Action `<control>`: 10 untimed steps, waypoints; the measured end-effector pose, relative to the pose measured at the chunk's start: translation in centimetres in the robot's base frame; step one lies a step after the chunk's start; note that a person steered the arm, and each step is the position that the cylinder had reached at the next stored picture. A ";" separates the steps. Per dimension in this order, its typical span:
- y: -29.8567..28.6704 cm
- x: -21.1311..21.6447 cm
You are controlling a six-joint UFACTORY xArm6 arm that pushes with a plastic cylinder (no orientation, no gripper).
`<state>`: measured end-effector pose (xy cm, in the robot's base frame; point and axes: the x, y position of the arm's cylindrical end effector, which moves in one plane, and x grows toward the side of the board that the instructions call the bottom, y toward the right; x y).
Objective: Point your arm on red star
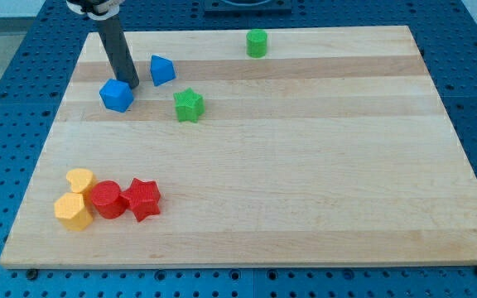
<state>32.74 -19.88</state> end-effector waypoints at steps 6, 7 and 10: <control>-2.8 5.9; -0.7 6.2; 1.3 11.3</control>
